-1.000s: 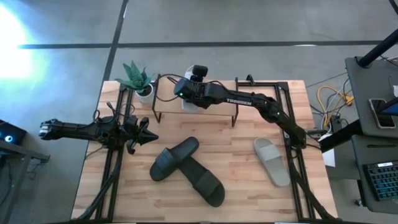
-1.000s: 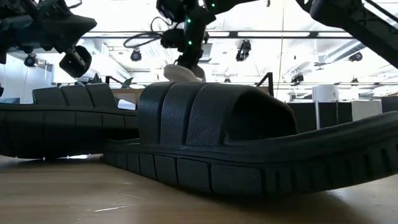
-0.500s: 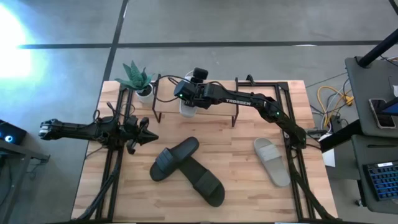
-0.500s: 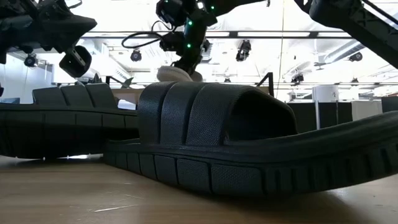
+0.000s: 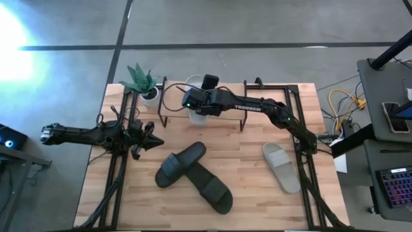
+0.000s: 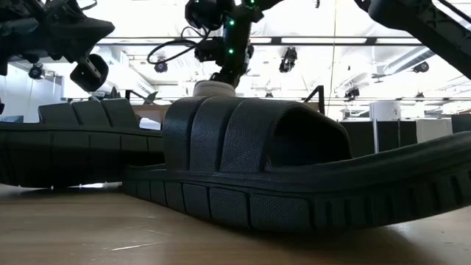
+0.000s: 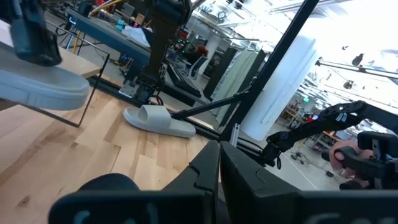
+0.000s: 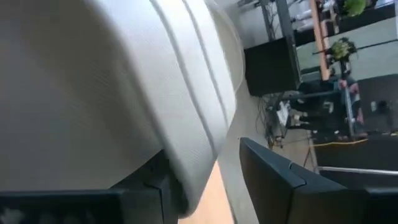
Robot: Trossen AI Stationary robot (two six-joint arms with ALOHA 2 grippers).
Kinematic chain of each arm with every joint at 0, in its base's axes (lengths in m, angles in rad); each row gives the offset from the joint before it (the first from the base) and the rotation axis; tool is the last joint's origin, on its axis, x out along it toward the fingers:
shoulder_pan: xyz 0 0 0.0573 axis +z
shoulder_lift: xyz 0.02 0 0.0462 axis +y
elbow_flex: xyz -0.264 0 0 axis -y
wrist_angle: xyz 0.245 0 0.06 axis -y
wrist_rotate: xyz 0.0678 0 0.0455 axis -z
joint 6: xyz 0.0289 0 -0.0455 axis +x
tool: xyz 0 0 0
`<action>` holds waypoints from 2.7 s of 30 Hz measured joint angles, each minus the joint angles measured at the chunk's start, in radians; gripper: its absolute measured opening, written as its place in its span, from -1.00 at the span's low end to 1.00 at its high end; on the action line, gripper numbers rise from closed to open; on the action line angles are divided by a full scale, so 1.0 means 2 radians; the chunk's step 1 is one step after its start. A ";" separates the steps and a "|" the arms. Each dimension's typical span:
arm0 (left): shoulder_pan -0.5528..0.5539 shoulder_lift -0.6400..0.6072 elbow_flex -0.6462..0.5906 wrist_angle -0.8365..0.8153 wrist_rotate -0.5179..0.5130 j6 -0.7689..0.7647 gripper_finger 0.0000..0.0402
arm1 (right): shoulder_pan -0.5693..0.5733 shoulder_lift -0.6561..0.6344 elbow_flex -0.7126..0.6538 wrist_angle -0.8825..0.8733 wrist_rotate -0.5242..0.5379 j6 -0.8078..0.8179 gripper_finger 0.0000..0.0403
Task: Pick and place slides into the shelf
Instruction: Put the left gray slide on the shelf, then put the gray slide on the shelf
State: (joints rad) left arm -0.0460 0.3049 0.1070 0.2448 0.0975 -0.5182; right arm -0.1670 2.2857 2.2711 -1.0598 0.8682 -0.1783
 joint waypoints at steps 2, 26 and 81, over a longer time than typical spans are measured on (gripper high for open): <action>0.000 0.000 0.000 0.000 0.000 0.000 -1.00 | 0.006 -0.005 -0.001 -0.005 -0.001 0.006 -0.28; 0.000 0.000 0.000 0.039 -0.002 -0.099 -1.00 | 0.083 -0.213 -0.016 -0.254 -0.170 0.449 -0.31; 0.000 0.020 0.000 0.038 -0.020 -0.091 -1.00 | 0.473 -0.353 -0.670 -0.112 -0.338 0.517 0.38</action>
State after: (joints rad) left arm -0.0463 0.3458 0.1074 0.3202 0.0583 -0.6994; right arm 0.7788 1.5795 0.9320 -1.2829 0.1925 0.8562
